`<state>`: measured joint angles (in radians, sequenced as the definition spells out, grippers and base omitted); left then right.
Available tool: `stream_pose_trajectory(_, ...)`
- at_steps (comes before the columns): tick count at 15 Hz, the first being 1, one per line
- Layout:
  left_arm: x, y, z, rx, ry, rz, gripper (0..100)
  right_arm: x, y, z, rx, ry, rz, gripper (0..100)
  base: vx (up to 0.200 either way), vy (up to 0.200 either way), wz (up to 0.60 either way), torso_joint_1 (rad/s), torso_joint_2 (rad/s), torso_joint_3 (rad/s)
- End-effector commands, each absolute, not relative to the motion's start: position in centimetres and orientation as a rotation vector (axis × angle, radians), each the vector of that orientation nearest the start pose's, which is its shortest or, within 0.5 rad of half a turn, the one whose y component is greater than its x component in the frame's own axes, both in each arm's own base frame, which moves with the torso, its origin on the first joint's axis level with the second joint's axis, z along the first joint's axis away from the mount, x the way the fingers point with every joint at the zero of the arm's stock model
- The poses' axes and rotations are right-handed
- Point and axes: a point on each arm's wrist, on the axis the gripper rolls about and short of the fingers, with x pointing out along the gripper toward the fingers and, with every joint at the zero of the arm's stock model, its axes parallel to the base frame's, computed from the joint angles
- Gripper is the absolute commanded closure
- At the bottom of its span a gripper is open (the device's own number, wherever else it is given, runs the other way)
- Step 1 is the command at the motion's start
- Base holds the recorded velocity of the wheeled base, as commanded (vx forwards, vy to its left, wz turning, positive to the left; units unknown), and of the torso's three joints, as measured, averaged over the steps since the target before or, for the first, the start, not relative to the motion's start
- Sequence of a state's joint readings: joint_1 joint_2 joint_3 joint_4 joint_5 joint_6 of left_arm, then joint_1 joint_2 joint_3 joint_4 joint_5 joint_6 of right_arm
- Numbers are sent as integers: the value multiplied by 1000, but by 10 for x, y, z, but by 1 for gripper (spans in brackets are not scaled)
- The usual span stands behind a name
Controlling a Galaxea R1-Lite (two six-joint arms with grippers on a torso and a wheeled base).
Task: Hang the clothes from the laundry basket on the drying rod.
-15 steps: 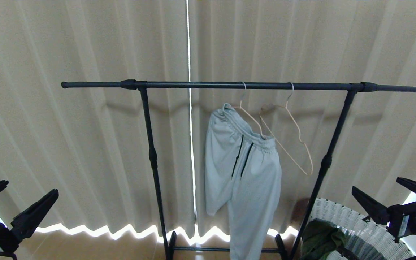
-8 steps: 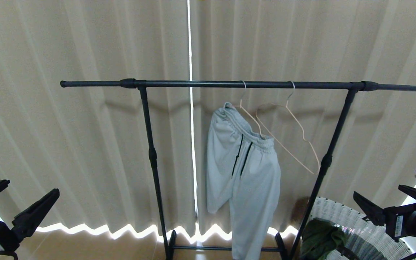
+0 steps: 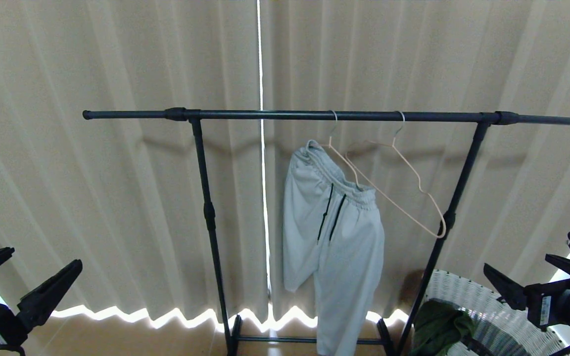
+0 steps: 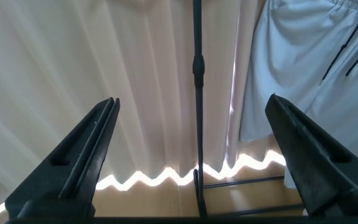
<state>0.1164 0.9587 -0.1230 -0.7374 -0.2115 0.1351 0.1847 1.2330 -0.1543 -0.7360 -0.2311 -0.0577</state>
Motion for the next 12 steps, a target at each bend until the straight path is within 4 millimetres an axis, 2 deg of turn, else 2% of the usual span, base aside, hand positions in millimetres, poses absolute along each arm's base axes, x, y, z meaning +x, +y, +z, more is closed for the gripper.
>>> stream_pose_trajectory(1,102,7,157,119,90,-101,0,144,22,130,-129,338,-36,0,0,0,0,0,0,0)
stream_pose_trajectory(4,102,7,156,120,92,-103,0,144,22,130,-129,336,-36,0,0,0,0,-123,287,150)
stream_pose_trajectory(12,105,7,154,118,111,-111,0,142,21,126,-138,359,-34,0,0,0,0,-202,485,277)
